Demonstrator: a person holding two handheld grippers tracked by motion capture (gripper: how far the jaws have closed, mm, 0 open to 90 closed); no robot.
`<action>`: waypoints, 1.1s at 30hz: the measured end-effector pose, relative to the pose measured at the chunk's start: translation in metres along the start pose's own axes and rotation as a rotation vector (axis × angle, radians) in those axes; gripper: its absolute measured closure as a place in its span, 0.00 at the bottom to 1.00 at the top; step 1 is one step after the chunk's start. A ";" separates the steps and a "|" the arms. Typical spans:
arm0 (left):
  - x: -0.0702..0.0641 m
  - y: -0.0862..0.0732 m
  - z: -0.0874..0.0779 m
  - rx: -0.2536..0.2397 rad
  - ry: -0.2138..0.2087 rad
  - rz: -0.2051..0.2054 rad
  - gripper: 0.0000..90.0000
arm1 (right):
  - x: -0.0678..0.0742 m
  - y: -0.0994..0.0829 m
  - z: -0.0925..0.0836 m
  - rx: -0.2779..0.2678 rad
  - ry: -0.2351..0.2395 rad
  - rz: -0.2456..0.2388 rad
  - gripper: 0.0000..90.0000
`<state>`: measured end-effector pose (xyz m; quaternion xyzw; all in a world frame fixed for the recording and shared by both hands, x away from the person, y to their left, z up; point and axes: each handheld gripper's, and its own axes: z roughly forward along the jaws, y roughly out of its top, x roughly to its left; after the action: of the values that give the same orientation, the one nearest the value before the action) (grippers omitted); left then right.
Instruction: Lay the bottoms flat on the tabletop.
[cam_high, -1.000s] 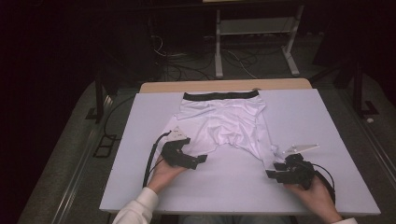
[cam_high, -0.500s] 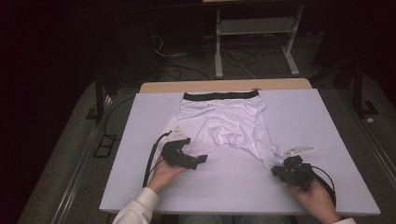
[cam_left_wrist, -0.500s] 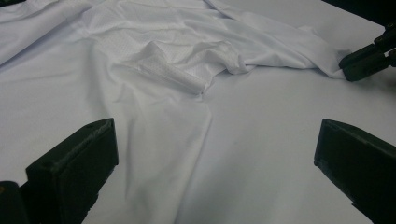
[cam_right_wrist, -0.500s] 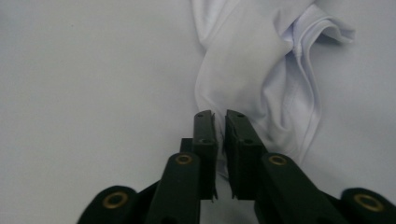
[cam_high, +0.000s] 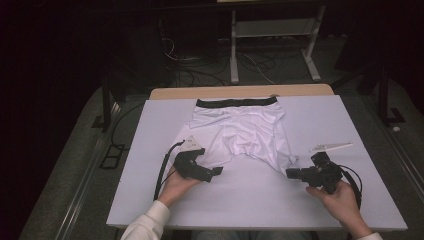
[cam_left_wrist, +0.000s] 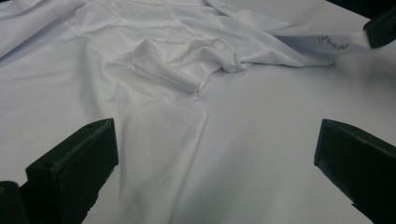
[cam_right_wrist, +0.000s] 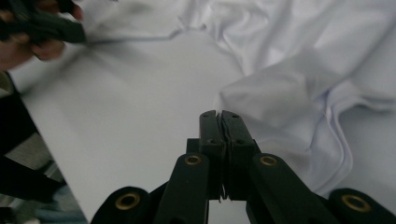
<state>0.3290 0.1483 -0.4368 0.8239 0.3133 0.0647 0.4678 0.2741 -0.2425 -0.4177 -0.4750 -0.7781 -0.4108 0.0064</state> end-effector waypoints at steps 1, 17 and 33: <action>0.000 0.000 0.000 -0.003 0.000 -0.002 0.00 | 0.001 0.004 -0.003 -0.013 0.014 0.001 0.96; -0.003 0.031 -0.012 -0.059 -0.020 -0.002 0.00 | 0.035 0.103 -0.049 -0.169 0.099 -0.093 0.97; -0.021 0.050 0.022 -0.057 -0.074 0.035 0.00 | -0.075 0.067 -0.019 -0.255 0.032 0.087 0.97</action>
<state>0.3442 0.1020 -0.4047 0.8174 0.2794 0.0513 0.5012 0.3576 -0.2955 -0.3927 -0.4988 -0.6979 -0.5134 -0.0238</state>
